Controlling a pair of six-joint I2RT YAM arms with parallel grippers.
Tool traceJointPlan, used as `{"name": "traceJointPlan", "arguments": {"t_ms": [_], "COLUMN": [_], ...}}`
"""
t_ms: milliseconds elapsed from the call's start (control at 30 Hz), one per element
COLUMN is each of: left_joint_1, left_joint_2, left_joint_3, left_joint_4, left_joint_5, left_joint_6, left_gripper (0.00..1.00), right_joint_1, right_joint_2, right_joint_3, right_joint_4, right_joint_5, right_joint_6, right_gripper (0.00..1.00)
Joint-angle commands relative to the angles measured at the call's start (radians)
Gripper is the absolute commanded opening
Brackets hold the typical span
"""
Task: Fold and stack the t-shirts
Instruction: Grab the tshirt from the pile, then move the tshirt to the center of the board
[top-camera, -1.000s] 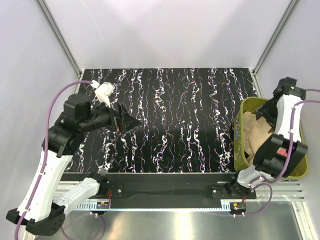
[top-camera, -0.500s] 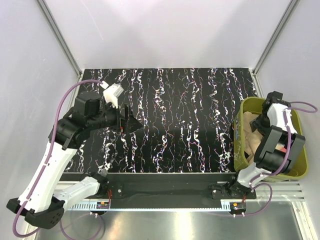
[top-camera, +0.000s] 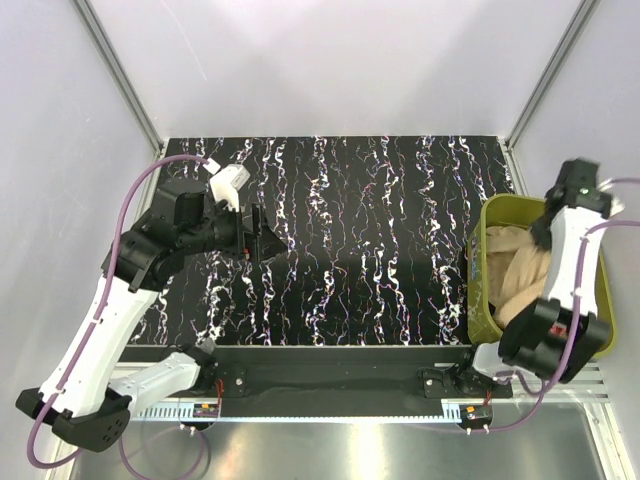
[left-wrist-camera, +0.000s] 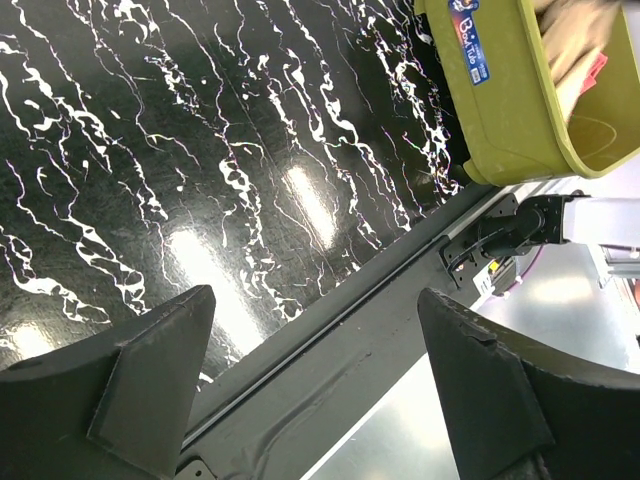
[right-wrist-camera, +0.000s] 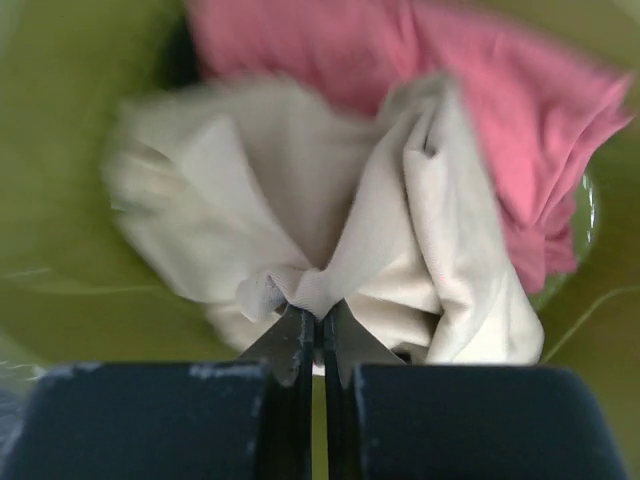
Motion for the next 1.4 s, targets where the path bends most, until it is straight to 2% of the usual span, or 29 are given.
{"name": "traceJointPlan", "arguments": {"t_ms": [0,67,100,133,233,267,300,400,433,567,667,767,800,867,900,967,1000,1100,1200,1233,1367], "left_joint_1": [-0.009,-0.012,-0.012,-0.010,-0.010,-0.010,-0.007,-0.003,-0.001,0.007,0.013,0.014,0.017,0.016,0.017,0.017,0.019,0.020,0.023,0.022,0.025], "left_joint_2": [0.006,0.009,0.009,0.009,0.004,0.001,0.000,-0.008,-0.011,-0.039,-0.055,-0.071,-0.078,-0.098,-0.105,-0.124,-0.128,-0.140,-0.115,-0.099,0.048], "left_joint_3": [0.036,0.033,0.028,0.027,0.025,0.030,0.030,0.039,0.042,0.065,0.086,0.103,0.102,0.094,0.089,0.079,0.074,0.031,-0.032,-0.052,-0.148], "left_joint_4": [0.015,0.012,0.012,0.011,0.011,0.010,0.012,0.010,0.010,0.014,0.014,0.014,0.012,0.014,0.011,0.009,0.009,0.009,0.012,0.014,0.027], "left_joint_5": [-0.032,-0.032,-0.029,-0.023,-0.026,-0.029,-0.035,-0.058,-0.067,-0.130,-0.172,-0.198,-0.209,-0.224,-0.242,-0.259,-0.281,-0.310,-0.279,-0.270,-0.261], "left_joint_6": [-0.028,-0.042,-0.046,-0.053,-0.069,-0.074,-0.080,-0.103,-0.108,-0.131,-0.157,-0.183,-0.191,-0.211,-0.217,-0.227,-0.237,-0.272,-0.295,-0.294,-0.277], "left_gripper": [0.90,0.97,0.99,0.99,0.99,0.99,0.99,0.99,0.99,0.99,0.99,0.99,0.99,0.99,0.99,0.99,0.99,0.99,0.98,0.92,0.79], "right_joint_1": [0.001,0.001,0.001,0.002,0.001,0.001,0.001,0.016,0.023,0.097,0.200,0.391,0.500,0.603,0.688,0.744,0.761,0.783,0.783,0.784,0.787], "right_joint_2": [-0.114,-0.111,-0.098,-0.087,-0.032,-0.009,0.043,0.117,0.128,0.145,0.133,0.058,0.035,-0.033,-0.053,-0.105,-0.125,-0.189,-0.254,-0.258,-0.181], "right_joint_3": [0.294,0.425,0.559,0.626,0.883,0.948,1.079,1.245,1.264,1.248,1.177,0.958,0.809,0.653,0.501,0.360,0.209,-0.060,-0.222,-0.251,-0.312], "right_joint_4": [-0.085,-0.107,-0.110,-0.107,-0.067,-0.056,-0.043,0.128,0.186,0.480,0.530,0.539,0.554,0.597,0.631,0.633,0.631,0.596,0.443,0.424,0.419], "right_joint_5": [0.023,-0.017,-0.040,-0.069,-0.221,-0.332,-0.403,-0.641,-0.736,-0.903,-0.924,-0.905,-0.896,-0.879,-0.881,-0.913,-0.934,-1.062,-1.007,-0.987,-1.007], "right_joint_6": [0.027,0.018,0.017,0.014,0.044,0.085,0.110,0.245,0.320,0.537,0.583,0.558,0.551,0.544,0.538,0.502,0.501,0.431,0.246,0.177,0.068], "right_gripper": [0.00,0.00,0.00,0.00,0.00,0.00,0.00,0.00,0.00,0.00,0.00,0.00,0.00,0.00,0.02,0.04,0.12,0.36,0.52,0.59,0.65]}}
